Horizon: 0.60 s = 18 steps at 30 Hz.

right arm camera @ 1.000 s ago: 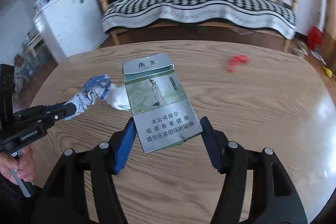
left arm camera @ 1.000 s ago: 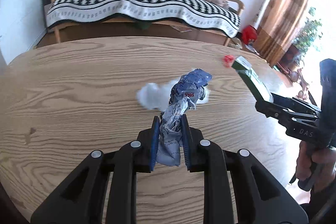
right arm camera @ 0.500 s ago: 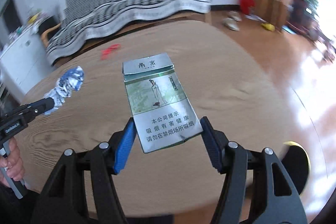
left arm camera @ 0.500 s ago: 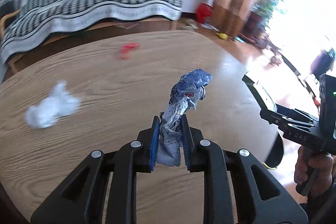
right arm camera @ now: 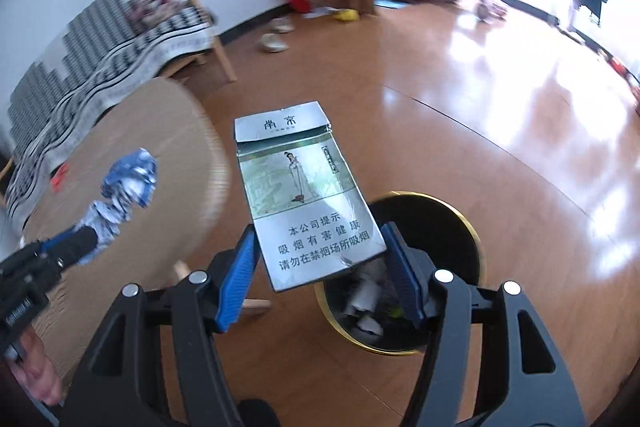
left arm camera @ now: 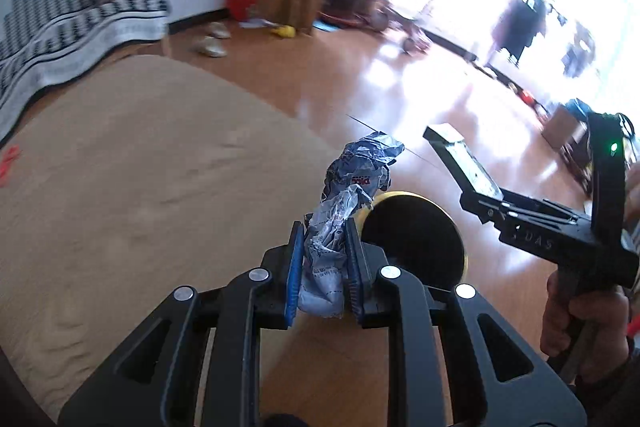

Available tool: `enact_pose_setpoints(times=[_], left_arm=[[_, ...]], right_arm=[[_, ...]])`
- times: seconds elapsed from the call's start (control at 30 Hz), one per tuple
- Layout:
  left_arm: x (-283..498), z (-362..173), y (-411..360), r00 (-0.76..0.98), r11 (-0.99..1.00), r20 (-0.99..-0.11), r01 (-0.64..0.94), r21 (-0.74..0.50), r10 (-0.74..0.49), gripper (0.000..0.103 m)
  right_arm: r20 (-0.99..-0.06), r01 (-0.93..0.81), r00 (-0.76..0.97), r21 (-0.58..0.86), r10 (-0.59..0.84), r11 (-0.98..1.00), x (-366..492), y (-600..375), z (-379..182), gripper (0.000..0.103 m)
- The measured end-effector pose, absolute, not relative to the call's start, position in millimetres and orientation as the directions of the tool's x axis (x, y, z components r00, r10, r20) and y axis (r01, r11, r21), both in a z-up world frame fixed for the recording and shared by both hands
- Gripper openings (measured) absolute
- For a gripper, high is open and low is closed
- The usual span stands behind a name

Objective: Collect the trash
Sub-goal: 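Carry the wrapper and cigarette pack to the bin and open both tools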

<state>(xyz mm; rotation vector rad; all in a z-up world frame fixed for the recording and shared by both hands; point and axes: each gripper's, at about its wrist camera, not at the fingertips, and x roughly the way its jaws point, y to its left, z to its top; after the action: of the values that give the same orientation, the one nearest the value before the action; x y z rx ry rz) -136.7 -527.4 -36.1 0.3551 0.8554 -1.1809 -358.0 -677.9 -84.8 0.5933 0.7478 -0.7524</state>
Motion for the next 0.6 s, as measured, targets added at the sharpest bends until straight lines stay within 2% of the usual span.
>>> enact_pose_setpoints(times=[0.37,0.6], left_arm=[[-196,-92,-617,-0.013,0.236,-0.799,0.952,-0.193,-0.602,0.02],[-195,-108,-647,-0.056,0.211,-0.813,0.953,-0.215,-0.579,0.02]], right_arm=[[-0.834,0.893,0.405,0.274,-0.374,0.357,-453,-722,-136,0.061],[-0.843,0.905,0.392,0.282,-0.368,0.318,-441,-730,-146,0.061]])
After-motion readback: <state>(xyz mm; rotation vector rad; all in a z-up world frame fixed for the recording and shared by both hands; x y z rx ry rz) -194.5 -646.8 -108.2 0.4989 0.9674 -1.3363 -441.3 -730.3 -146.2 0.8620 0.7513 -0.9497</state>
